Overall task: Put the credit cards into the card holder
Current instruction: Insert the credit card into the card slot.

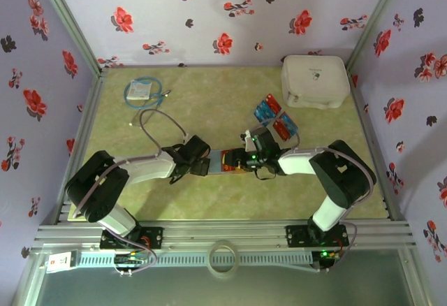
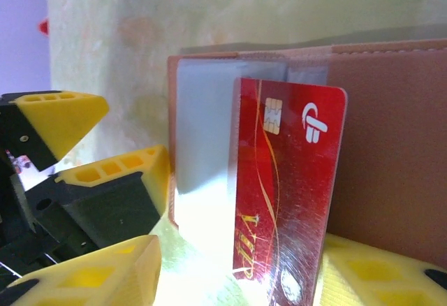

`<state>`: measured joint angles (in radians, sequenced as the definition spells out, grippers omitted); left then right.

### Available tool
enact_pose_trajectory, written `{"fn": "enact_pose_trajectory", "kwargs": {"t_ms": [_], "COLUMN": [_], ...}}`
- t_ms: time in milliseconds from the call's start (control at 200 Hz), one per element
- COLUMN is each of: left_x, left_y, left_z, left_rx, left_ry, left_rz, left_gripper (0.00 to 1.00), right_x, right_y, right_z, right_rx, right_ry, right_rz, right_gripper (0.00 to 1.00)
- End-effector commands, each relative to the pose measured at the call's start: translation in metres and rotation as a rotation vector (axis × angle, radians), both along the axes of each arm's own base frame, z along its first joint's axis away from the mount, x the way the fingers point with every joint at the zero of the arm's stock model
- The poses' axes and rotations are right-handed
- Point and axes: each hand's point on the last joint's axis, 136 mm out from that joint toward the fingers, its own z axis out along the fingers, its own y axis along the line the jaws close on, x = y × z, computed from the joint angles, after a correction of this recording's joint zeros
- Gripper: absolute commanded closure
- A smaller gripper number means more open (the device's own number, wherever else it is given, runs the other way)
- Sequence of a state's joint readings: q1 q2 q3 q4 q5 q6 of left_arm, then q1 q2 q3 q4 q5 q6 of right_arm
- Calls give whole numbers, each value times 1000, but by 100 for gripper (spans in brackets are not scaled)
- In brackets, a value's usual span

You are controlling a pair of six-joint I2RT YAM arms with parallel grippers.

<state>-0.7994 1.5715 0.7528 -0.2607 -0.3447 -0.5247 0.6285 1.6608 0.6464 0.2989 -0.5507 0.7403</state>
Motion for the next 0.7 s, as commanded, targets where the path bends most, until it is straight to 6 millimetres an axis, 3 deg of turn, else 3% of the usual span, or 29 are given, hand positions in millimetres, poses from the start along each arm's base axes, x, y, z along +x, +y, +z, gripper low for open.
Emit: {"fn": "enact_pose_trajectory", "kwargs": {"t_ms": [0, 425, 695], "left_x": [-2, 2, 1], "left_y": [9, 14, 10], "left_z": [-3, 7, 9], "left_rx": [7, -20, -37], "left_ry": [13, 8, 26], "left_rz": [20, 49, 57], "left_gripper": [0, 0, 0], "right_x": [-14, -1, 7], "right_y": [-32, -38, -49], "right_z": [-30, 7, 19], "right_rx": [-213, -313, -385], "right_ry": [68, -35, -106], "right_rz": [-12, -7, -30], "right_gripper": [38, 30, 32]}}
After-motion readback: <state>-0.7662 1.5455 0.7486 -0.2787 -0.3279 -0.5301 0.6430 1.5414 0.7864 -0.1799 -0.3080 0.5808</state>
